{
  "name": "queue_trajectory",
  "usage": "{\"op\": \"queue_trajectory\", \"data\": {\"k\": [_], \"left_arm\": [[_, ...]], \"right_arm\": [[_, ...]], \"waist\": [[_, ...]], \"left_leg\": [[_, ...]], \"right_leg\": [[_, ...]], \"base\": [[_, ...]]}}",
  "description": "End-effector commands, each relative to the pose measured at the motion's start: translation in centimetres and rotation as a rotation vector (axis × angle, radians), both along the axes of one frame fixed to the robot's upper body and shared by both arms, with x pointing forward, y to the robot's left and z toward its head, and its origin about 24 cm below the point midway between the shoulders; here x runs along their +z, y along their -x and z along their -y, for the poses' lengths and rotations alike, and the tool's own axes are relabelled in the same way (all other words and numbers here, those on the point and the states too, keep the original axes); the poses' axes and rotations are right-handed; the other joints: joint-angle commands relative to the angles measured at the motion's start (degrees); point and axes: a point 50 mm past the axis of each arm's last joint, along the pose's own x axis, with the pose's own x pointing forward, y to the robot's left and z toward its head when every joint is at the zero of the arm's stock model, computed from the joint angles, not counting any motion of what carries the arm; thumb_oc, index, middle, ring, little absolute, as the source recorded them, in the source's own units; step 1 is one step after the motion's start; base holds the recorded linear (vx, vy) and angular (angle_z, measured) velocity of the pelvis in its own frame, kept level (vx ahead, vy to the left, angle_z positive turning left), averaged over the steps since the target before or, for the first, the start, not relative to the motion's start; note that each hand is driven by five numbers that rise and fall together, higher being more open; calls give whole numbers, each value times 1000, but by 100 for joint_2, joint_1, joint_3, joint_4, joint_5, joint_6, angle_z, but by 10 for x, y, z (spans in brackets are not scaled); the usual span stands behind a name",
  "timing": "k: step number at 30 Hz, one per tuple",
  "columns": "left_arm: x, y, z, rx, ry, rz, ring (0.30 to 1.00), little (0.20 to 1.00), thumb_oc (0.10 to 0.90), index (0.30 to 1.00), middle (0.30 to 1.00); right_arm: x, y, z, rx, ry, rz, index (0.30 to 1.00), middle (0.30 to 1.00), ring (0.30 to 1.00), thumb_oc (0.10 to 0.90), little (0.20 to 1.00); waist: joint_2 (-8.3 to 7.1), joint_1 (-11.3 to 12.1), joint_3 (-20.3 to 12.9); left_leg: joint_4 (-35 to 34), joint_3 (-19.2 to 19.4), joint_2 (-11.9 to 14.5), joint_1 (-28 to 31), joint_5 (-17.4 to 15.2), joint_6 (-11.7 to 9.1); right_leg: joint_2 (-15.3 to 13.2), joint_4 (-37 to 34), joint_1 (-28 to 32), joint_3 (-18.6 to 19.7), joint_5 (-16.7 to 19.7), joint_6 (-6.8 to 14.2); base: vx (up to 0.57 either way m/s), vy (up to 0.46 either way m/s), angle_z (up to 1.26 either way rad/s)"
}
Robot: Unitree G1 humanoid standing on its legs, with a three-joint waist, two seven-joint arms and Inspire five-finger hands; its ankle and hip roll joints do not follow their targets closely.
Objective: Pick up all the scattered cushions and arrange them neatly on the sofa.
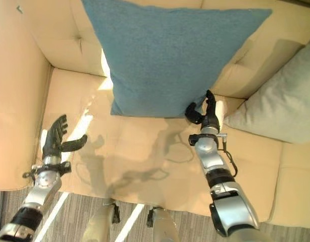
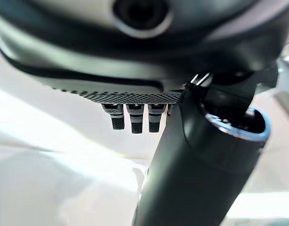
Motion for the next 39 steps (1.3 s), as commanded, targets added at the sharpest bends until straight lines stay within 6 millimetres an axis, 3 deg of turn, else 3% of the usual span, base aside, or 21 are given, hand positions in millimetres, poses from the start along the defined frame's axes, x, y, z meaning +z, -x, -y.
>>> {"op": "queue_trajectory", "data": {"k": [1,3,5,7,8,9,11,13,14,22,23,24,28,31,39], "left_arm": [[22,-1,-10,5,57,154,900,900,800,900,900],[8,9,-15,42,88,103,900,900,800,900,900],[-4,19,-21,73,110,60,900,900,800,900,900],[-10,26,-25,83,106,31,900,900,800,900,900],[-11,27,-26,83,103,26,900,900,800,900,900],[-12,28,-26,81,96,20,900,900,800,900,900],[-11,28,-26,78,95,24,900,900,800,900,900],[-9,25,-25,71,90,31,900,900,800,900,900],[-6,20,-23,60,82,43,900,900,800,900,900],[-2,6,-5,18,82,63,900,900,800,900,900],[-3,5,-3,17,86,61,900,900,800,900,900],[-3,5,-3,17,86,61,900,900,800,900,900],[0,3,-2,18,93,73,900,900,800,900,900],[-3,12,-14,41,87,57,900,900,800,900,900],[-22,44,-19,-7,82,-46,900,900,800,900,900]], "right_arm": [[2,4,6,39,80,-2,300,300,300,400,300],[2,5,4,46,70,8,300,300,300,400,300],[3,5,3,49,59,22,300,300,300,400,300],[5,6,1,60,54,38,300,300,300,400,300],[6,6,0,63,49,48,300,300,300,400,300],[6,6,-1,67,43,52,300,300,300,400,300],[8,6,-3,72,34,65,300,300,300,400,300],[7,7,-9,87,12,76,300,300,300,400,300],[7,6,-13,99,-1,84,300,300,300,400,300],[7,0,-42,178,-63,101,300,300,300,400,300],[7,0,-42,179,-49,97,754,754,754,703,754],[7,0,-42,179,-49,97,900,900,900,800,900],[6,0,-34,137,14,79,900,900,900,800,900],[4,13,8,2,94,53,900,900,900,800,900],[13,47,61,-124,213,80,900,900,900,800,900]], "waist": [[-69,172,-337],[-45,224,-375],[-43,258,-326],[-19,300,-363],[-28,305,-315],[-18,331,-352],[-29,338,-298],[-15,358,-328],[-21,357,-268],[9,379,-214],[15,381,-207],[15,381,-207],[30,385,-206],[-20,362,-227],[-167,241,-378]], "left_leg": [[10,110,-144,6,-472,-243],[10,33,-128,69,-632,-281],[10,66,-153,20,-465,-244],[10,-21,-130,101,-620,-285],[10,30,-149,45,-456,-248],[10,-36,-126,116,-617,-288],[10,16,-147,58,-454,-251],[10,-53,-124,132,-613,-292],[10,-6,-142,76,-451,-259],[10,-26,-155,122,-464,-258],[10,-31,-156,127,-463,-256],[10,-31,-156,127,-463,-256],[10,-58,-173,120,-452,-264],[10,-81,-176,161,-471,-267],[10,-16,-143,427,-587,-239]], "right_leg": [[-112,18,-505,-87,146,325],[-95,18,-433,-46,1,363],[-121,18,-462,-125,120,311],[-97,18,-382,-84,-29,344],[-121,18,-432,-148,103,297],[-100,18,-361,-99,-37,339],[-124,18,-409,-167,94,293],[-98,18,-332,-124,-54,334],[-126,18,-374,-200,77,288],[-141,18,-338,-209,70,285],[-142,18,-332,-210,69,284],[-142,18,-331,-211,69,284],[-150,18,-316,-251,63,285],[-150,18,-247,-310,37,300],[-134,18,50,-328,-36,341]], "base": [[-62,-18,4],[110,-21,0],[-37,-6,2],[14,-20,6],[101,-25,10],[5,-13,12],[-46,-8,10],[0,-9,2],[0,0,0],[-14,-1,0],[0,0,0],[0,0,0],[0,0,0],[9,-2,7],[21,5,7]]}}
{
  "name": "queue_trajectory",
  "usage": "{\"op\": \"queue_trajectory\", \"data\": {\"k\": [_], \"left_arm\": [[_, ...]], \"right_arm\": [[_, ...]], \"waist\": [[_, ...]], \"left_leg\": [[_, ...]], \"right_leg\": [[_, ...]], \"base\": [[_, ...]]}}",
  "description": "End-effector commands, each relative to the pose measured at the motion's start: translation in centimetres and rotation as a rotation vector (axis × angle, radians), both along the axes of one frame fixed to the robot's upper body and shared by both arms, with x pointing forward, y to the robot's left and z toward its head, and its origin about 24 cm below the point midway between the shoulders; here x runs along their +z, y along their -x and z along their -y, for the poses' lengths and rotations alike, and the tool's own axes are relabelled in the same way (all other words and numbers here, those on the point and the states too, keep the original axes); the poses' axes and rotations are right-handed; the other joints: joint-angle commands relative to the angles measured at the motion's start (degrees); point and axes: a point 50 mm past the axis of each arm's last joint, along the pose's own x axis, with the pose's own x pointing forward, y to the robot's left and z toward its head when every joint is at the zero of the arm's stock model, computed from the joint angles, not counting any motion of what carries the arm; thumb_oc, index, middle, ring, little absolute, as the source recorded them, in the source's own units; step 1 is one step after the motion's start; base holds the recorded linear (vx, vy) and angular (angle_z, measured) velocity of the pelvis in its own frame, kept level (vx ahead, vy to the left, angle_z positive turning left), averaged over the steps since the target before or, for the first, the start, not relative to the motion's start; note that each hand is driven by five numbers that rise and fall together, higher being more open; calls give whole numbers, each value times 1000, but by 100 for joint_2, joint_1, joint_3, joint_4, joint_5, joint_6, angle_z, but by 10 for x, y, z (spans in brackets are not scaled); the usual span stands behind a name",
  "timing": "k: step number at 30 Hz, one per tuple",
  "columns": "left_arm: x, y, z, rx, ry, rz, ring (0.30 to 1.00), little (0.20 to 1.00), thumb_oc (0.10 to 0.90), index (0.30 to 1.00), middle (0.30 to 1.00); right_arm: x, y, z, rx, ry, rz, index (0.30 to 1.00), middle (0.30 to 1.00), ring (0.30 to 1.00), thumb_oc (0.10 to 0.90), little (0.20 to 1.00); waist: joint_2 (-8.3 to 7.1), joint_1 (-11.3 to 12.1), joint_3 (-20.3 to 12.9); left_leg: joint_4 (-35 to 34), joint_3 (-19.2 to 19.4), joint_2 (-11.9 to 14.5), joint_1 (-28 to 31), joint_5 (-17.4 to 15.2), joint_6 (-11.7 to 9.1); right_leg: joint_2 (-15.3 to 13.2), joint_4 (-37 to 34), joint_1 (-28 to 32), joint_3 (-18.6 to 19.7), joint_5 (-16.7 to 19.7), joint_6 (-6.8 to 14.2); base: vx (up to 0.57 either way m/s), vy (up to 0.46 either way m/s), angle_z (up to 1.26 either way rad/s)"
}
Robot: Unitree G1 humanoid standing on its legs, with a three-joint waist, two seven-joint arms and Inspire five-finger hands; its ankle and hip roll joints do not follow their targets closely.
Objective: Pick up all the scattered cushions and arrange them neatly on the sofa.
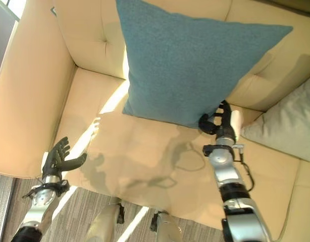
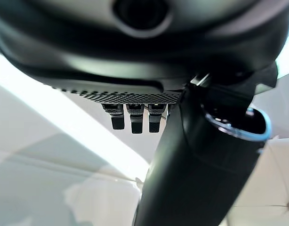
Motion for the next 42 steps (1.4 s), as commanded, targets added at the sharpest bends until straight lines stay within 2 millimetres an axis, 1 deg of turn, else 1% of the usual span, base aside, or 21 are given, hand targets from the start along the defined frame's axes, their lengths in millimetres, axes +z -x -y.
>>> {"op": "queue_trajectory", "data": {"k": [1,5,7,8,9,10,11,16,17,19,20,21,22,23,24,25,29,31,35,40,42], "left_arm": [[17,3,-13,-21,-41,80,900,900,800,900,900],[12,10,-12,-46,-38,49,900,900,800,900,900],[9,15,-12,-53,-32,27,900,900,800,900,900],[4,19,-11,-61,-27,2,900,900,800,900,900],[4,19,-11,-62,-27,2,900,900,800,900,900],[0,22,-10,-68,-27,-24,900,900,800,900,900],[0,22,-10,-68,-27,-24,900,900,800,900,900],[-25,40,-11,-64,-50,-166,900,900,800,900,900],[-25,40,-11,-64,-50,-166,900,900,800,900,900],[-44,52,-12,-55,-65,-273,900,900,800,900,900],[-44,52,-12,-56,-65,-273,900,900,800,900,900],[-58,64,-13,-52,-78,-359,900,900,800,900,900],[-58,64,-13,-52,-78,-359,900,900,800,900,900],[-72,76,-14,-38,-81,-445,900,900,800,900,900],[-72,76,-14,-38,-81,-444,900,900,800,900,900],[-85,88,-16,-23,-94,-535,900,900,800,900,900],[-105,110,-18,3,-116,-689,900,900,800,900,900],[-108,115,-18,6,-127,-721,900,900,800,900,900],[-120,130,-17,-25,-177,-842,900,900,800,900,900],[-122,131,-13,-32,-179,-846,900,900,800,900,900],[-123,132,-13,-29,-183,-861,900,900,800,900,900]], "right_arm": [[22,13,12,5,86,103,900,900,900,800,900],[12,28,15,63,52,77,900,900,900,800,900],[0,40,16,86,15,49,900,900,900,800,900],[-12,48,13,104,-27,31,900,900,900,800,900],[-12,49,13,104,-28,30,900,900,900,800,900],[-28,59,9,113,-60,-10,900,900,900,800,900],[-28,59,9,113,-60,-10,900,900,900,800,900],[-81,94,2,103,-109,-211,900,900,900,800,900],[-81,94,2,103,-110,-211,900,900,900,800,900],[-111,114,-1,73,-172,-325,900,900,900,800,900],[-111,114,-1,73,-172,-324,900,900,900,800,900],[-131,129,-3,47,-225,-395,900,900,900,800,900],[-131,129,-4,47,-225,-395,900,900,900,800,900],[-152,143,-8,25,-272,-480,900,900,900,800,900],[-152,143,-8,26,-272,-480,900,900,900,800,900],[-172,159,-13,7,-316,-571,900,900,900,800,900],[-203,184,-25,-3,-352,-740,900,900,900,800,900],[-208,188,-28,7,-348,-772,900,900,900,800,900],[-229,210,-41,50,-326,-941,900,900,900,800,900],[-234,215,-46,68,-317,-977,900,900,900,800,900],[-235,217,-46,58,-317,-989,900,900,900,800,900]], "waist": [[-370,-54,-423],[-433,-139,-484],[-470,-207,-532],[-488,-261,-592],[-491,-256,-586],[-493,-316,-652],[-493,-315,-651],[-508,-444,-839],[-508,-444,-838],[-518,-503,-919],[-523,-506,-924],[-530,-540,-963],[-534,-544,-972],[-543,-571,-1016],[-544,-572,-1013],[-553,-591,-1035],[-575,-639,-1096],[-578,-642,-1098],[-586,-652,-1133],[-573,-646,-1079],[-559,-612,-1021]], "left_leg": [[10,269,-97,258,-620,-214],[10,306,-74,524,-686,-209],[10,321,-69,718,-731,-208],[10,344,-62,880,-772,-203],[10,345,-62,890,-774,-204],[10,377,-59,1062,-817,-198],[10,378,-59,1064,-817,-198],[10,505,-34,1548,-924,-187],[10,506,-33,1549,-924,-187],[10,560,-39,1773,-972,-182],[10,558,-45,1755,-952,-179],[10,602,-39,1925,-1016,-174],[10,600,-45,1901,-995,-170],[10,636,-47,2029,-1032,-164],[10,636,-47,2032,-1033,-165],[10,673,-41,2209,-1094,-161],[10,713,-21,2421,-1133,-155],[10,719,-22,2486,-1149,-152],[10,739,42,2698,-1180,-176],[10,716,114,2710,-1106,-194],[10,702,154,2635,-987,-208]], "right_leg": [[-112,22,-256,-31,15,383],[-101,22,16,-45,-47,388],[-87,22,204,-57,-95,394],[-80,22,360,-62,-147,396],[-80,22,370,-61,-149,397],[-65,22,516,-63,-192,391],[-65,22,518,-63,-192,391],[-21,22,971,-83,-283,384],[-21,22,972,-83,-283,384],[9,22,1194,-70,-314,378],[3,22,1177,-72,-300,376],[20,22,1352,-54,-339,376],[14,22,1330,-58,-325,375],[30,22,1466,-42,-352,369],[30,22,1470,-42,-354,369],[50,22,1640,-6,-390,363],[96,33,1836,34,-416,331],[113,43,1886,56,-436,321],[191,44,2075,139,-521,285],[264,22,2061,219,-607,249],[287,22,2010,245,-672,219]], "base": [[52,3,1],[60,-6,-1],[74,-10,0],[71,-4,2],[87,14,0],[41,14,-4],[57,16,-4],[66,18,-7],[42,19,-12],[38,15,-14],[38,13,-14],[15,9,-11],[45,9,-8],[0,0,0],[58,-3,-5],[43,-11,-8],[29,-17,-14],[20,-19,-5],[8,-46,-1],[-60,-62,1],[-150,-60,4]]}}
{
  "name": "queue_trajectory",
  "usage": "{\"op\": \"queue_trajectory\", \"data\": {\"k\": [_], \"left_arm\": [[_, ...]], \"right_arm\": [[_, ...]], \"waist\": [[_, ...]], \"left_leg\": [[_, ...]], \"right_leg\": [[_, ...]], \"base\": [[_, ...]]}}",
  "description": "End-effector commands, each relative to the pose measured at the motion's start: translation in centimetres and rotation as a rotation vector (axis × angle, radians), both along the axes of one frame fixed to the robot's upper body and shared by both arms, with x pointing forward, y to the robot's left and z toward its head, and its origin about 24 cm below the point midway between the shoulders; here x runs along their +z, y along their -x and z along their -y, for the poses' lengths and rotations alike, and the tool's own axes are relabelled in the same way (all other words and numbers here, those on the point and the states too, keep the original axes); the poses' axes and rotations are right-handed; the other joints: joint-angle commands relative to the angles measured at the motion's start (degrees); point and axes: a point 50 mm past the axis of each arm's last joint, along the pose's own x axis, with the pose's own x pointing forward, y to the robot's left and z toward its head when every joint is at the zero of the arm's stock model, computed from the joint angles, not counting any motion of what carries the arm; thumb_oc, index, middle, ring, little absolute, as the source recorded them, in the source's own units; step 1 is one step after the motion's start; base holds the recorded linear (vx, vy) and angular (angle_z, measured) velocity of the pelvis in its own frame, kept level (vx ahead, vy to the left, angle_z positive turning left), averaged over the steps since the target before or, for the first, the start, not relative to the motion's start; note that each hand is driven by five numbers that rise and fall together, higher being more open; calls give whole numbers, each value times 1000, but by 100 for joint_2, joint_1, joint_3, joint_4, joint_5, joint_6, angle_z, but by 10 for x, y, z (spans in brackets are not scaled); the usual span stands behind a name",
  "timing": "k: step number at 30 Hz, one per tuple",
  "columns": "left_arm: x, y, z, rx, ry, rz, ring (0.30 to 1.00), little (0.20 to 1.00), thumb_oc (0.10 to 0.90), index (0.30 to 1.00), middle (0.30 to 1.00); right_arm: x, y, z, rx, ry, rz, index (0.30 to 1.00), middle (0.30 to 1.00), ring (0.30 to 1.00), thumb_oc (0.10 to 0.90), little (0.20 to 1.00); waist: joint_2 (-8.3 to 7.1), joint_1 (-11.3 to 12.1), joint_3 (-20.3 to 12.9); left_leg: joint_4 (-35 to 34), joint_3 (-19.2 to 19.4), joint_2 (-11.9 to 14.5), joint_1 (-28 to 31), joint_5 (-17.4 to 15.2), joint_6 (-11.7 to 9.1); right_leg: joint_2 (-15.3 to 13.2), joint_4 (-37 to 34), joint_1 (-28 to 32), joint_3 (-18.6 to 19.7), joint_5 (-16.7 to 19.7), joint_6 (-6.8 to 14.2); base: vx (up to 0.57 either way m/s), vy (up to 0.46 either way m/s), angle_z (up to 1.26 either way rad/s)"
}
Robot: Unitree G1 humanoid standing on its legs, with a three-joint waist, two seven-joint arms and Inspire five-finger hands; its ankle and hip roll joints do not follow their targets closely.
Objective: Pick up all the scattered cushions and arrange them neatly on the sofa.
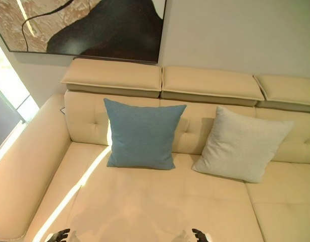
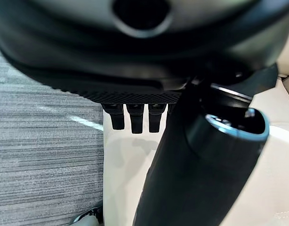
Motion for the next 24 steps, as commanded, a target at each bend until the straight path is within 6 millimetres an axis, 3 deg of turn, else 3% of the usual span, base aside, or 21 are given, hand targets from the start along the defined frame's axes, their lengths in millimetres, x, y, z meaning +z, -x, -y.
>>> {"op": "queue_trajectory", "data": {"k": [1,3,4,5,6,8,11,15,17,18,20,21,24], "left_arm": [[8,-29,-8,-19,-63,90,900,900,800,900,900],[7,-32,-4,-33,-56,88,900,900,800,900,900],[8,-32,-4,-33,-57,89,900,900,800,900,900],[6,-32,-1,-39,-50,80,900,900,800,900,900],[6,-32,-1,-39,-51,81,900,900,800,900,900],[4,-32,3,-24,-37,73,900,900,800,900,900],[1,-30,9,-22,-22,66,900,900,800,900,900],[3,-40,15,-52,-14,93,900,900,800,900,900],[4,-44,16,-63,-19,105,900,900,800,900,900],[7,-51,15,-76,-26,127,900,900,800,900,900],[7,-51,15,-76,-27,127,900,900,800,900,900],[10,-56,11,-89,-51,144,900,900,800,900,900],[10,-53,4,-71,-81,128,900,900,800,900,900]], "right_arm": [[13,-41,4,40,38,139,900,900,900,800,900],[17,-50,5,57,50,162,900,900,900,800,900],[17,-50,5,57,50,162,900,900,900,800,900],[19,-55,6,62,54,177,900,900,900,800,900],[19,-55,6,62,54,177,900,900,900,800,900],[20,-55,10,49,60,174,900,900,900,800,900],[14,-46,10,37,60,126,900,900,900,800,900],[8,-37,9,-1,44,80,900,900,900,800,900],[6,-35,7,-1,41,69,900,900,900,800,900],[3,-33,5,-7,40,47,900,900,900,800,900],[3,-34,4,-7,40,47,900,900,900,800,900],[1,-36,-2,23,42,32,900,900,900,800,900],[2,-46,-8,70,46,41,900,900,900,800,900]], "waist": [[-154,64,301],[-227,103,439],[-229,96,423],[-314,104,474],[-319,94,460],[-342,10,434],[-226,-95,333],[-118,-316,216],[-110,-343,223],[-158,-352,235],[-160,-353,232],[-295,-268,338],[-452,-96,544]], "left_leg": [[149,233,96,267,-456,-223],[759,101,56,-2,-732,-207],[768,94,52,-34,-724,-204],[1324,-95,-116,-72,-1131,-156],[1326,-102,-124,-99,-1117,-152],[2020,-137,-226,67,-1409,-110],[2050,-159,-240,585,-1620,-119],[1627,-205,-281,1145,-1637,-175],[1501,-180,-296,1178,-1733,-131],[1207,-210,-374,1232,-1902,-50],[1200,-210,-378,1231,-1898,-46],[901,-285,-538,1214,-2134,137],[860,-569,-726,1009,-2001,227]], "right_leg": [[251,72,-80,-95,-436,81],[168,72,-130,-74,-360,39],[163,72,-155,-80,-352,39],[76,72,-225,-68,-260,9],[68,72,-246,-76,-253,10],[53,72,-428,-122,-104,-12],[123,72,-569,-200,19,-4],[120,72,-883,-424,257,63],[96,72,-948,-470,320,87],[28,72,-1116,-488,514,195],[25,72,-1120,-487,516,198],[-84,72,-1360,-446,753,384],[-221,149,-1529,-423,918,561]], "base": [[-229,-58,8],[-221,-33,8],[-225,-27,9],[-134,-13,11],[-252,-4,11],[-188,37,6],[-86,69,15],[-143,98,13],[-160,108,30],[-206,138,25],[-206,130,15],[-370,199,4],[-284,120,-7]]}}
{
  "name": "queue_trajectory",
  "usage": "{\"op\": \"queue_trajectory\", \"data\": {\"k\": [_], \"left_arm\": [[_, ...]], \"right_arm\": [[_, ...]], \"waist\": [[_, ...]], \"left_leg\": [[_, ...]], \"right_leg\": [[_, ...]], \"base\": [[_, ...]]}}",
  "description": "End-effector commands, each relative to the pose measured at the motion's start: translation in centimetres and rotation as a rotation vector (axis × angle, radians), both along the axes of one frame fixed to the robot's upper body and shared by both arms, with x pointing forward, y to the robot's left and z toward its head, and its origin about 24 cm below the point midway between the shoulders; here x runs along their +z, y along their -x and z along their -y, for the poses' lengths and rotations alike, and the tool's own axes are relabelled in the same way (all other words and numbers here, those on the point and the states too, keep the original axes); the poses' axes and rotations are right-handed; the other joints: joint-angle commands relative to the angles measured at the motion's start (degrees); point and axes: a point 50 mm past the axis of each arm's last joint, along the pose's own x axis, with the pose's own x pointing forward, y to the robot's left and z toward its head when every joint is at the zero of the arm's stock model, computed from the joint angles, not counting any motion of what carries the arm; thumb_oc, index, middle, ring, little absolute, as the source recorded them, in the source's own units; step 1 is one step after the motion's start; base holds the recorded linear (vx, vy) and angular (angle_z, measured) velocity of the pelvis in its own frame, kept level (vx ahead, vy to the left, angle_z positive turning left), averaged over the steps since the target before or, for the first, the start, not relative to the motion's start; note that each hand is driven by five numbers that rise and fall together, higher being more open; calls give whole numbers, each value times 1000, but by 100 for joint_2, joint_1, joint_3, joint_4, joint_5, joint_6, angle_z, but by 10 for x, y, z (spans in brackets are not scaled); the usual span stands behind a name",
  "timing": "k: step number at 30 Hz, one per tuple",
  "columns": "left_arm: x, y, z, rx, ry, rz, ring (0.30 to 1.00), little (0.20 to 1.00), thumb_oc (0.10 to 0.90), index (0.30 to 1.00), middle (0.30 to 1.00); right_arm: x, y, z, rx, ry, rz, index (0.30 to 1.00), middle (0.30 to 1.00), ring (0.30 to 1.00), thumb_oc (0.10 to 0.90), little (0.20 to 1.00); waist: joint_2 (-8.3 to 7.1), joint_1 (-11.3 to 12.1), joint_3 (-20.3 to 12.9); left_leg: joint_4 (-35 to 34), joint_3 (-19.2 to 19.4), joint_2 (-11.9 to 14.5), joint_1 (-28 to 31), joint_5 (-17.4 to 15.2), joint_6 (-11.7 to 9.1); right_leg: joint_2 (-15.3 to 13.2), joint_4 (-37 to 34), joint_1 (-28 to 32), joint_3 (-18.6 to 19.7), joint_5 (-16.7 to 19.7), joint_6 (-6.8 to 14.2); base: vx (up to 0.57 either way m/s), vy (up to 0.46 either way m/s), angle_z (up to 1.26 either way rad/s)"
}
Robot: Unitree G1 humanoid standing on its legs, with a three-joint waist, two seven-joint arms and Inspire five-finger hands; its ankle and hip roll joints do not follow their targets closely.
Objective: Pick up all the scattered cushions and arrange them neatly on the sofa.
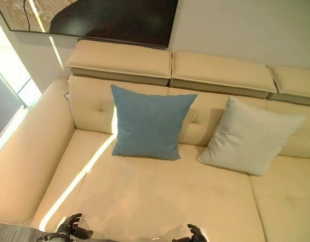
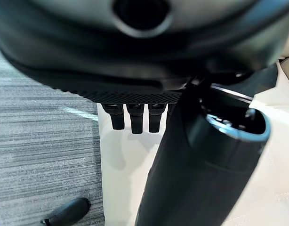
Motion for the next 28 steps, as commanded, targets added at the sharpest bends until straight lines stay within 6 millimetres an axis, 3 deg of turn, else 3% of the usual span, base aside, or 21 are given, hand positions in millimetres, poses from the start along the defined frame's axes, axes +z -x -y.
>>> {"op": "queue_trajectory", "data": {"k": [1,2,3,4,7,9,10,11,13,14,15,20,28], "left_arm": [[7,1,-22,28,-84,38,900,900,800,900,900],[7,3,-27,40,-97,25,900,900,800,900,900],[9,0,-31,26,-116,13,900,900,800,900,900],[10,-3,-33,-12,-136,9,900,900,800,900,900],[7,5,-34,-2,-132,-23,900,900,800,900,900],[7,9,-37,19,-131,-39,900,900,800,900,900],[7,9,-37,19,-131,-38,900,900,800,900,900],[6,15,-41,24,-139,-61,900,900,800,900,900],[5,17,-41,27,-136,-65,900,900,800,900,900],[6,16,-43,47,-138,-58,900,900,800,900,900],[6,16,-43,61,-136,-57,900,900,800,900,900],[6,10,-38,57,-130,-46,900,900,800,900,900],[4,0,-24,-9,-109,-33,900,900,800,900,900]], "right_arm": [[12,-28,12,67,77,78,900,900,900,800,900],[13,-32,9,94,78,84,900,900,900,800,900],[14,-39,7,119,79,95,900,900,900,800,900],[13,-37,6,123,77,84,900,900,900,800,900],[10,-26,9,104,78,57,900,900,900,800,900],[7,-19,9,90,70,29,900,900,900,800,900],[7,-19,9,90,69,29,900,900,900,800,900],[4,-15,7,102,64,0,900,900,900,800,900],[4,-16,4,115,62,6,900,900,900,800,900],[6,-22,2,139,62,21,900,900,900,800,900],[7,-26,1,147,61,31,900,900,900,800,900],[10,-34,2,156,72,58,900,900,900,800,900],[1,-13,-1,128,57,-14,900,900,900,800,900]], "waist": [[-236,298,193],[-269,293,301],[-227,256,457],[-212,282,509],[-67,444,418],[-14,524,317],[-12,523,301],[-79,697,171],[-149,773,124],[-260,833,-44],[-269,826,-89],[-231,740,-131],[-176,571,-203]], "left_leg": [[361,-285,-415,623,-1067,216],[311,-323,-435,570,-981,238],[239,-427,-397,420,-803,324],[234,-457,-404,153,-600,406],[199,-388,-287,-150,-353,503],[64,-383,-232,-194,-235,516],[63,-384,-230,-215,-225,516],[68,-238,-231,-349,-146,465],[9,-171,-253,-391,-76,424],[-173,-53,-257,-448,67,335],[-278,-1,-225,-429,132,299],[-389,50,-116,-376,227,214],[-441,25,-39,-172,283,119]], "right_leg": [[248,-430,-873,37,803,534],[169,-256,-989,110,980,652],[187,172,-1163,730,825,712],[251,609,-1124,1180,485,586],[216,1507,-811,998,-115,272],[291,1880,-559,1046,-381,225],[293,1866,-574,1044,-366,224],[167,1546,38,831,-511,277],[175,1246,196,752,-535,228],[237,454,438,720,-662,290],[316,307,442,845,-624,291],[453,42,505,908,-549,235],[571,-191,714,877,-522,141]], "base": [[-310,86,-11],[-373,102,-30],[-641,167,-29],[-616,161,-22],[-329,88,-8],[-115,21,-11],[-148,-42,-2],[-162,-67,-4],[-125,-91,-14],[-72,-121,-43],[-73,-120,-44],[-54,-80,-32],[-10,-20,9]]}}
